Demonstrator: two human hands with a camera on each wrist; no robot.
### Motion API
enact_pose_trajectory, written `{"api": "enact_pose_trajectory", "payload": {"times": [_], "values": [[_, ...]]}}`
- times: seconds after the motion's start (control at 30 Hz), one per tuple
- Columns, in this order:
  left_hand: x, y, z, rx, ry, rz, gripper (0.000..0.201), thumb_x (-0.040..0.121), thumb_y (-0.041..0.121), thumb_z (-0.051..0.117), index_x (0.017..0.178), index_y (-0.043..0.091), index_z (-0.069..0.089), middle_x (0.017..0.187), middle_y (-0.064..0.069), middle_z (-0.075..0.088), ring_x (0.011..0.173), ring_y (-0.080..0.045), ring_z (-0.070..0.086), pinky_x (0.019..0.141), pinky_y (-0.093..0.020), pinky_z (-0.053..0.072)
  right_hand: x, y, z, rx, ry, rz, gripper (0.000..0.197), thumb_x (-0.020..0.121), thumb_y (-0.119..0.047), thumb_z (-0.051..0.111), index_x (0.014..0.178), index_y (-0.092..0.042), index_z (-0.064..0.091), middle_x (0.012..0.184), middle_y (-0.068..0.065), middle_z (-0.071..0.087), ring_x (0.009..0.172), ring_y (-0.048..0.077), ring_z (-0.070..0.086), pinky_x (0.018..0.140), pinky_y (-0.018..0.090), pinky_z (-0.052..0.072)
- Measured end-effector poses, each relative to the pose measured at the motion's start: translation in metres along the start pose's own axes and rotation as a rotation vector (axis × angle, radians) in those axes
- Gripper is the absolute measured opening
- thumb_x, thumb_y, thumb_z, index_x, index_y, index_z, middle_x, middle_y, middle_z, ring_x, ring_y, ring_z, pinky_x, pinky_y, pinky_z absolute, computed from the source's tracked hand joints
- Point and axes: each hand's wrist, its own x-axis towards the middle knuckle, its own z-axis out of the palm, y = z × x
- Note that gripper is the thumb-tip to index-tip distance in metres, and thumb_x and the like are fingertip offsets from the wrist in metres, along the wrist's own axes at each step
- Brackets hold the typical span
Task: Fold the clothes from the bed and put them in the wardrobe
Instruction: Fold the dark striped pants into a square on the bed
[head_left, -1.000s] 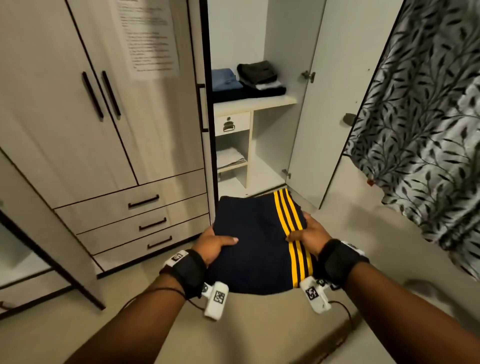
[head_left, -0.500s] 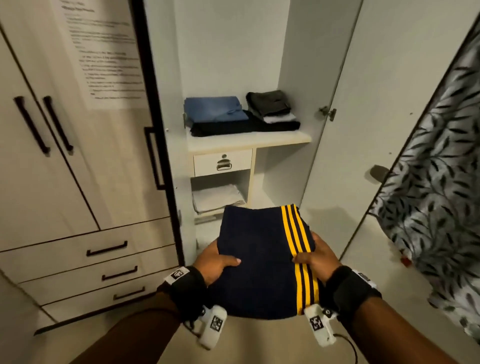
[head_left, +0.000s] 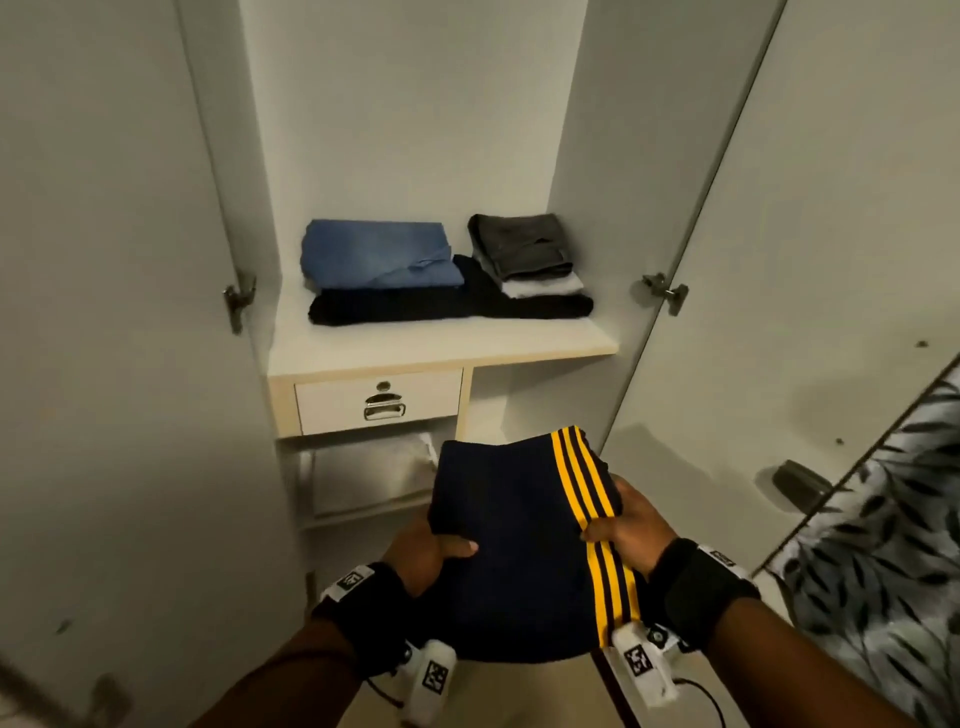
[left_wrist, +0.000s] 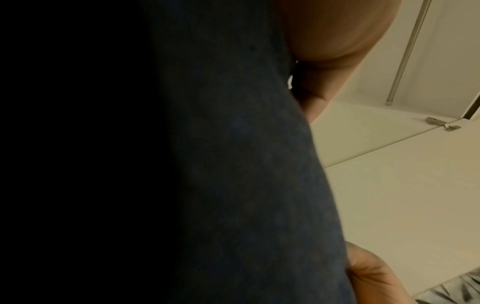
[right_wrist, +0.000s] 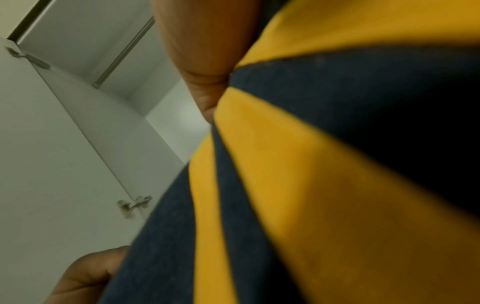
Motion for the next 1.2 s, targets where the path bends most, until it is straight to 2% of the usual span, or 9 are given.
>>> {"api": "enact_pose_trajectory", "payload": {"times": [0.13,0.23,0.43,0.5,0.6,0.8,0.93,1.03,1.2], "values": [[0.102,0.027,0.003,-0.043,0.026,0.007,0.074,0.051,0.014,0.080,0.124,0.014,0.065,0.113,-0.002,0.075,0.102,-0.020,0.071,0.077,-0.026,0.055,0.083,-0.035,-0.030,-0.012,0.092,-0.027,0.059,0.077,0.008,0.072,0.126,-0.022,0.056,0.107,0.006,0.073,0.094,0.024,0.071,0.075,0.034,0.055],[0.168,0.054,0.006,-0.089,0.018,0.023,0.086,0.040,0.020,0.083,0.123,0.011,0.068,0.117,-0.008,0.074,0.107,-0.027,0.070,0.089,-0.038,0.056,0.141,-0.067,-0.054,-0.012,0.133,-0.036,0.068,0.061,-0.003,0.075,0.125,-0.020,0.059,0.106,0.010,0.074,0.094,0.031,0.071,0.084,0.051,0.059],[0.287,0.136,0.003,-0.056,0.064,0.150,0.060,0.055,0.009,0.080,0.114,0.016,0.072,0.110,-0.004,0.077,0.108,-0.030,0.070,0.099,-0.044,0.053,0.253,-0.149,-0.098,0.011,0.152,-0.103,0.060,0.070,0.004,0.074,0.123,-0.020,0.060,0.104,0.010,0.075,0.095,0.032,0.073,0.089,0.051,0.058],[0.328,0.177,0.001,-0.040,0.071,0.212,0.045,0.067,-0.002,0.079,0.106,0.017,0.071,0.105,-0.002,0.076,0.103,-0.030,0.070,0.095,-0.041,0.055,0.299,-0.183,-0.116,-0.012,0.149,-0.185,0.070,0.059,-0.006,0.077,0.125,-0.020,0.060,0.109,0.008,0.075,0.097,0.028,0.073,0.091,0.049,0.058],[0.390,0.253,-0.002,0.018,0.051,0.358,0.049,0.070,-0.003,0.078,0.115,0.009,0.066,0.112,-0.007,0.072,0.100,-0.022,0.070,0.087,-0.033,0.057,0.363,-0.250,-0.147,-0.048,0.160,-0.352,0.063,0.068,0.007,0.075,0.123,-0.019,0.060,0.108,0.001,0.073,0.086,0.007,0.073,0.075,0.024,0.059],[0.522,0.381,-0.013,0.124,0.197,0.604,0.056,0.078,-0.006,0.076,0.130,0.002,0.058,0.113,-0.005,0.068,0.094,-0.012,0.067,0.076,-0.016,0.055,0.498,-0.370,-0.197,0.005,0.218,-0.552,0.067,0.076,0.005,0.071,0.134,-0.022,0.053,0.117,-0.001,0.069,0.100,0.018,0.067,0.086,0.036,0.055],[0.615,0.367,-0.039,0.175,0.287,0.422,0.056,0.093,0.028,0.073,0.141,0.005,0.054,0.130,-0.009,0.064,0.115,-0.024,0.064,0.090,-0.025,0.053,0.592,-0.373,-0.201,-0.032,0.295,-0.349,0.039,0.082,-0.015,0.073,0.120,-0.014,0.064,0.108,0.006,0.071,0.098,0.028,0.068,0.080,0.031,0.053],[0.651,0.315,-0.058,0.389,0.333,0.103,0.111,0.065,0.079,0.072,0.147,0.010,0.046,0.144,-0.007,0.055,0.129,-0.029,0.056,0.112,-0.041,0.043,0.645,-0.319,-0.193,-0.346,0.320,-0.118,0.046,0.085,-0.035,0.068,0.122,-0.010,0.059,0.111,0.012,0.064,0.105,0.034,0.064,0.084,0.029,0.046],[0.646,0.270,-0.055,0.596,0.227,-0.022,0.083,0.089,0.066,0.061,0.154,0.024,0.032,0.149,0.005,0.046,0.135,-0.027,0.047,0.113,-0.039,0.036,0.664,-0.263,-0.170,-0.365,0.213,-0.005,0.068,0.088,-0.056,0.064,0.142,-0.019,0.044,0.135,0.011,0.059,0.116,0.035,0.060,0.093,0.042,0.050]]}}
